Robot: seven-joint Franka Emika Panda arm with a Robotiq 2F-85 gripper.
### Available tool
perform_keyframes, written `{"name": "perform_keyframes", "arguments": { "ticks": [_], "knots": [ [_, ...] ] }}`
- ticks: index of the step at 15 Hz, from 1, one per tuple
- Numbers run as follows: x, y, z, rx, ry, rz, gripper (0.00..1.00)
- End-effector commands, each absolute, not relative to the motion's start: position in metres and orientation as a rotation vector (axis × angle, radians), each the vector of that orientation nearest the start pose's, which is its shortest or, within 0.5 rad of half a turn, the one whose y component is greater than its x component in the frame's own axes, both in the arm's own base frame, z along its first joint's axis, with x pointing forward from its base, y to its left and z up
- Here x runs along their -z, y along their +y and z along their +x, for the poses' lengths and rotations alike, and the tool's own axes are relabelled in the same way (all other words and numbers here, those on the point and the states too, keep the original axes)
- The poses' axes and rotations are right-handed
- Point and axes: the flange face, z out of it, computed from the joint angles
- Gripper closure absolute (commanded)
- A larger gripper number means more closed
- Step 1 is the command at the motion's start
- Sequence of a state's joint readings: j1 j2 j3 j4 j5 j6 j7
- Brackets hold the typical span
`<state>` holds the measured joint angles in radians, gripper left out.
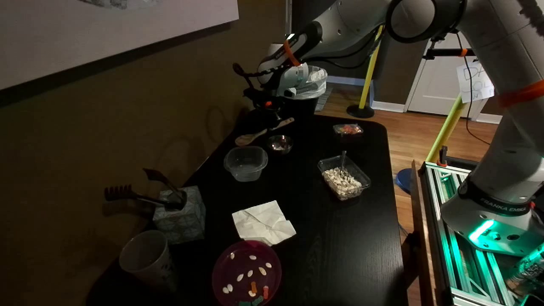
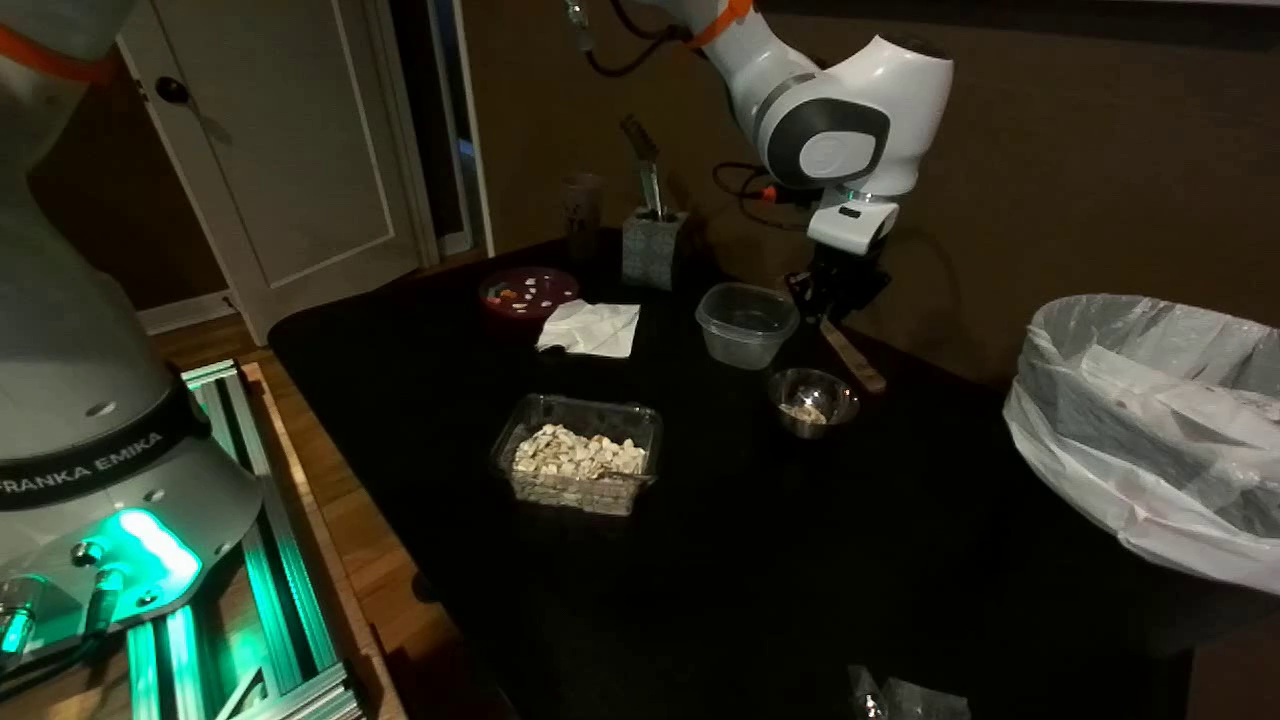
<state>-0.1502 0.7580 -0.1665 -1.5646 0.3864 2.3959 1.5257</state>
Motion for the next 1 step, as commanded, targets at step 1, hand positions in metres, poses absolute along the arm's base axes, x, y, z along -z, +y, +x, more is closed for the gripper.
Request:
{"name": "perform_keyframes", "arguments": {
  "ticks": [1],
  "knots": [
    [-0.2096,-0.2024,0.6823,-0.027,2.540,-1.516,0.57]
  ]
}}
